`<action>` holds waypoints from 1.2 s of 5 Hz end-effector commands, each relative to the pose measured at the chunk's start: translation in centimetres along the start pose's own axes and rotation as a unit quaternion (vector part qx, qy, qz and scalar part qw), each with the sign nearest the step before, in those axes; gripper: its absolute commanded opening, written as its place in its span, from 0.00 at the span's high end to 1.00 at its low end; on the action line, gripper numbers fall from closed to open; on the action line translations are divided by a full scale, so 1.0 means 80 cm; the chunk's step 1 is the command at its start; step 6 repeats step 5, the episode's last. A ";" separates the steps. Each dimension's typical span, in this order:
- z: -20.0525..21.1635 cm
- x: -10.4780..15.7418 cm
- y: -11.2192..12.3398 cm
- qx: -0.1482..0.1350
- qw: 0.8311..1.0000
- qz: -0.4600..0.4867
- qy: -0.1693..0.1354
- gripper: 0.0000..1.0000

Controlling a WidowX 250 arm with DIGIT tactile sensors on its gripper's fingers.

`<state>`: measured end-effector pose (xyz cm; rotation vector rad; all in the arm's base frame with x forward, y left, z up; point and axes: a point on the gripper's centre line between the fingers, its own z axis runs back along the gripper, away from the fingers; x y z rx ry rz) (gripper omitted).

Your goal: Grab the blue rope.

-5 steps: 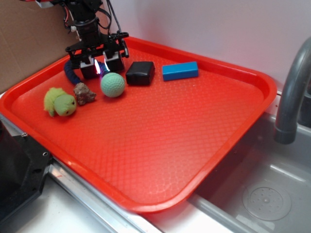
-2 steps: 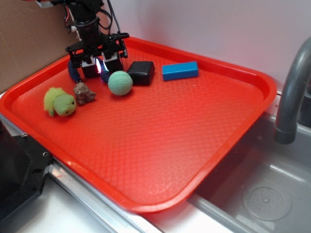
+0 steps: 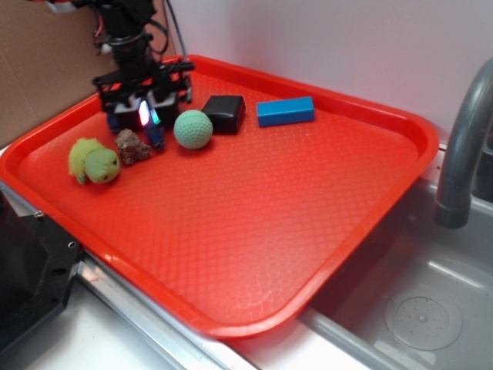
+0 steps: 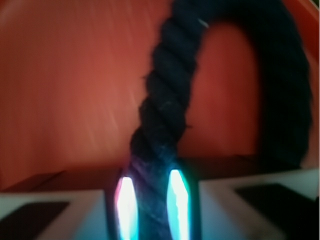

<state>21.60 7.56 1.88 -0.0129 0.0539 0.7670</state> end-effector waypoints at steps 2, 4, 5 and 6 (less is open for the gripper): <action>0.186 -0.107 -0.031 -0.043 0.936 -0.320 -0.143 1.00; 0.271 -0.112 -0.052 -0.035 0.935 -0.339 -0.102 1.00; 0.256 -0.105 -0.052 -0.028 0.938 -0.335 -0.088 1.00; 0.256 -0.105 -0.052 -0.028 0.938 -0.335 -0.088 1.00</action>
